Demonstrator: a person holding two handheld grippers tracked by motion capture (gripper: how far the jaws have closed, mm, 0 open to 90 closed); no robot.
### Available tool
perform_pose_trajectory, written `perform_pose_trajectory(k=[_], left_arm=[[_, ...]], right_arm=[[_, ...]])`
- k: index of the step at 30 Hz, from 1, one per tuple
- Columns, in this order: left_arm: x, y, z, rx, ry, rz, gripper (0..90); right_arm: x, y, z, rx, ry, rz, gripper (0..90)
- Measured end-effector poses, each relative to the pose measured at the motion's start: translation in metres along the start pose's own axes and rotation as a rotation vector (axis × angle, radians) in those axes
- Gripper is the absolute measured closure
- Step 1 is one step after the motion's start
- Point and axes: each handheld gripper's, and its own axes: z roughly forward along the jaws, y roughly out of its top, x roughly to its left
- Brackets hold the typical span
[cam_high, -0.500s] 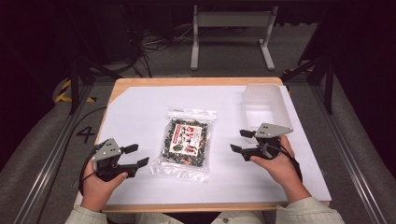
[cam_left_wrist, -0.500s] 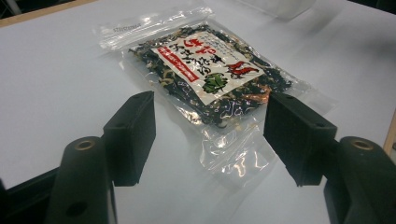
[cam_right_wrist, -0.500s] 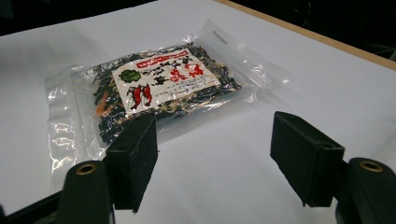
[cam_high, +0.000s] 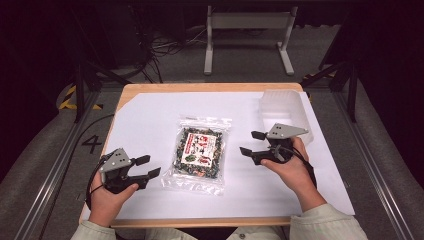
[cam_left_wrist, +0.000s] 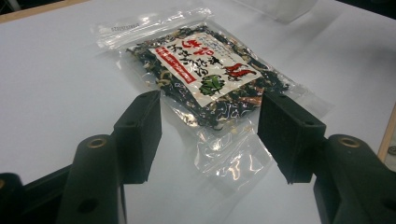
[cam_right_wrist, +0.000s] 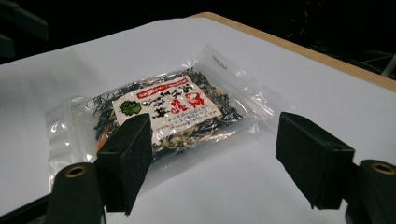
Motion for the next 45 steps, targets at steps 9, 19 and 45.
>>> perform_pose_trajectory(k=[9, 19, 45], left_arm=[[0.004, -0.001, 0.001, 0.028, 0.033, 0.012, 35.6], [0.009, -0.004, 0.000, 0.033, 0.037, 0.004, 34.3], [-0.002, -0.017, 0.009, 0.079, -0.013, 0.027, 34.6]], right_arm=[[-0.008, 0.025, 0.023, 0.050, -0.031, 0.027, 25.5], [-0.017, 0.044, 0.047, 0.069, -0.049, 0.012, 22.8], [-0.048, 0.032, 0.115, 0.141, -0.143, 0.075, 22.7]])
